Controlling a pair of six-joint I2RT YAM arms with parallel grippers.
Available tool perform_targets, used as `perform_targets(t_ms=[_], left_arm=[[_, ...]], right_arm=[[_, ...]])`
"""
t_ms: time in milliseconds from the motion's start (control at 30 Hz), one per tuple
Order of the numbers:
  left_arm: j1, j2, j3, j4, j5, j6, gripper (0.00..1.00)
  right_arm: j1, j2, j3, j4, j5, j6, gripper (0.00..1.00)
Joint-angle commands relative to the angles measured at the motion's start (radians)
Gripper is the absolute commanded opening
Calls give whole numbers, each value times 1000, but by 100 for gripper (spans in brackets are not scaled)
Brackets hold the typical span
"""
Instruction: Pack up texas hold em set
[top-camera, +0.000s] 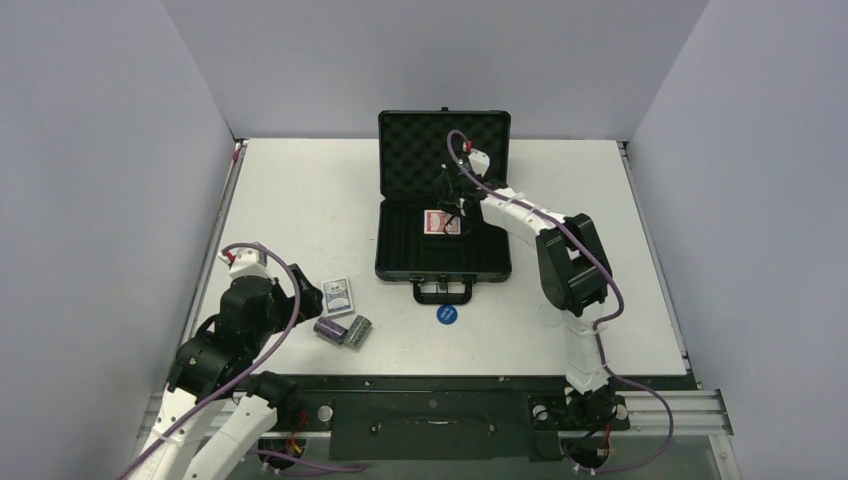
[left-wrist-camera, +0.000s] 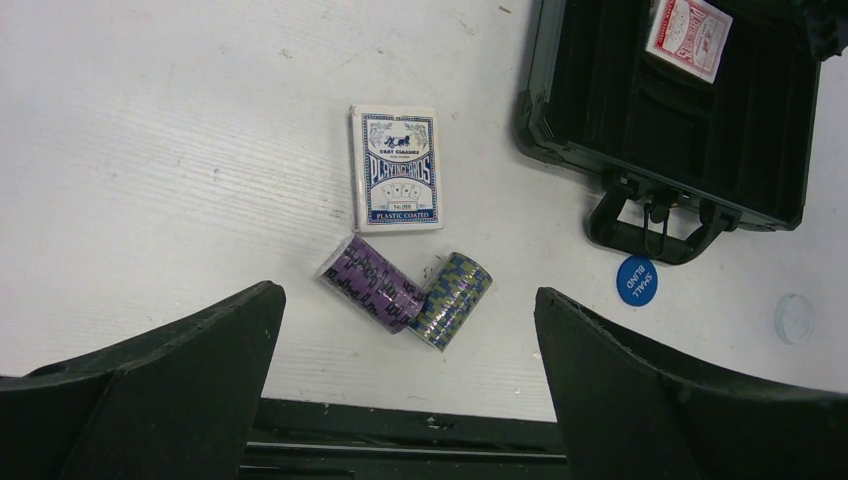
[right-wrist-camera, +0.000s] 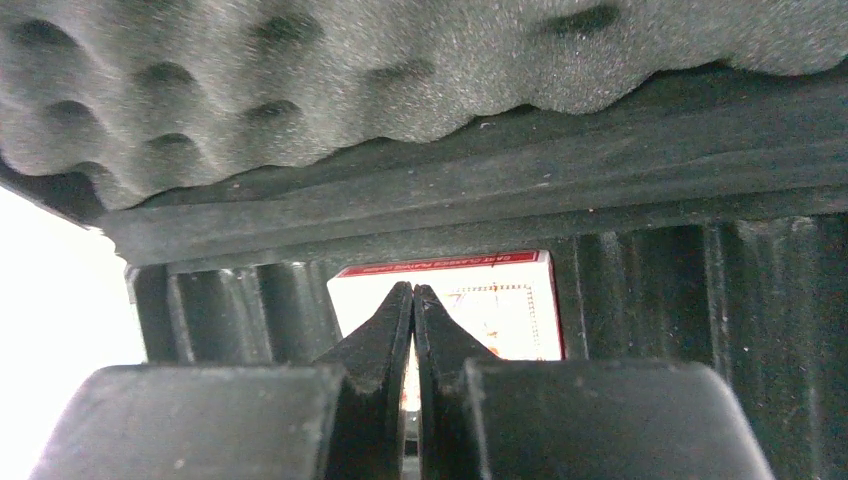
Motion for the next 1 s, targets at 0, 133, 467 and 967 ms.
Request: perform_targets(t_ms=[0, 133, 467, 967], left_arm=[[-8, 6, 0, 39, -15, -3, 96], [-12, 7, 0, 38, -15, -3, 96], [-20, 7, -1, 39, -15, -1, 96], [-24, -18, -1, 39, -10, 1, 96]], right_arm=[[7, 53, 9, 36, 13, 7, 0], [9, 71, -26, 44, 17, 7, 0], [18, 75, -81, 31, 58, -35, 0], [119, -129, 22, -115, 242, -185, 52]])
